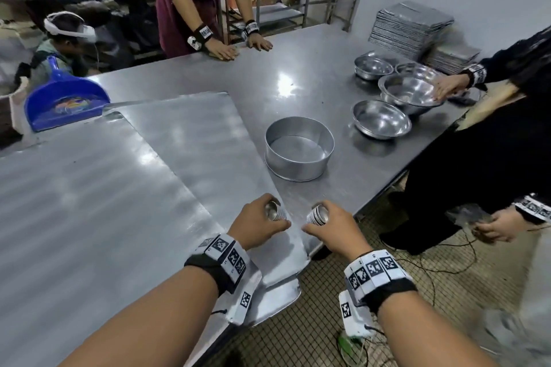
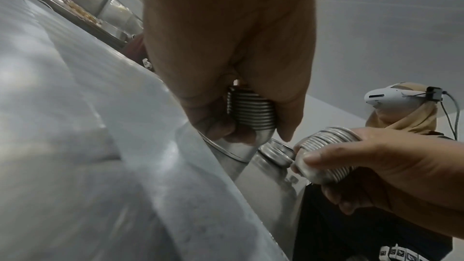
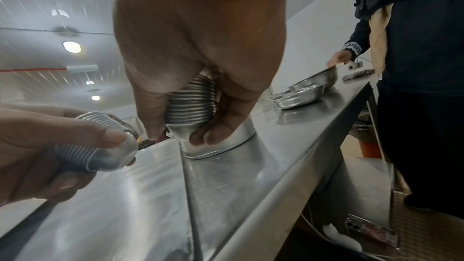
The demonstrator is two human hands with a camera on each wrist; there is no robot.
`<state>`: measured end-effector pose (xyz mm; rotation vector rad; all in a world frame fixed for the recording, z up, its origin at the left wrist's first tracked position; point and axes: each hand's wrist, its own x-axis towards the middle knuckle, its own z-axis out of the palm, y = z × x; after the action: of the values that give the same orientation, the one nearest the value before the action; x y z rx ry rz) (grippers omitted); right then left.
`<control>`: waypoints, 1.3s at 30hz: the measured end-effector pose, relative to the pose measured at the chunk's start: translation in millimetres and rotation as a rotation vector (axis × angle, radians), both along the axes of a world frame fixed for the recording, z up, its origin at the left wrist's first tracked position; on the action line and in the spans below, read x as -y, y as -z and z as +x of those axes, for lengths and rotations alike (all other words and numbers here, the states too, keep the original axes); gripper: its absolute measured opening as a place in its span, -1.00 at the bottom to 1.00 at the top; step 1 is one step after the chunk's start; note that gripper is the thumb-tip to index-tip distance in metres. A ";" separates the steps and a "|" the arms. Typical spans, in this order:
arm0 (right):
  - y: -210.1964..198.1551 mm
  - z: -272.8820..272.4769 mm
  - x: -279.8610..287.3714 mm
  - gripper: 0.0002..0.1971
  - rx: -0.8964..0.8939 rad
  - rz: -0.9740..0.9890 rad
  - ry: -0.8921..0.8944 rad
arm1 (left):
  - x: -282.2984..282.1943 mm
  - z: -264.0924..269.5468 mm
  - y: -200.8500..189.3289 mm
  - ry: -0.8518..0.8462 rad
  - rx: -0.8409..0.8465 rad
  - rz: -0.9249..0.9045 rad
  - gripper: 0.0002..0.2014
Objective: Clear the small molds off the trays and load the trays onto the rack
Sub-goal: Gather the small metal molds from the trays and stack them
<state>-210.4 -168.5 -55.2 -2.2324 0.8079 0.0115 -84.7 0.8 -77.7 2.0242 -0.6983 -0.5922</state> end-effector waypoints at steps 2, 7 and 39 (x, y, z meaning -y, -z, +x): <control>2.3 5.1 10.5 -0.53 -0.007 0.009 0.028 | 10.9 10.4 3.0 0.047 0.015 0.026 -0.54; 11.9 15.5 29.9 -0.56 -0.027 0.047 0.055 | 31.6 23.4 2.4 0.108 -0.035 0.024 -0.56; 55.3 54.1 193.1 -0.27 -0.083 -0.116 -0.553 | 168.8 -20.1 34.1 -0.220 0.098 0.406 -0.48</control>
<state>-156.3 -361.7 -110.6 -2.5113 0.2138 0.3298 -104.7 -168.0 -111.7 2.4817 -0.4253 -0.5386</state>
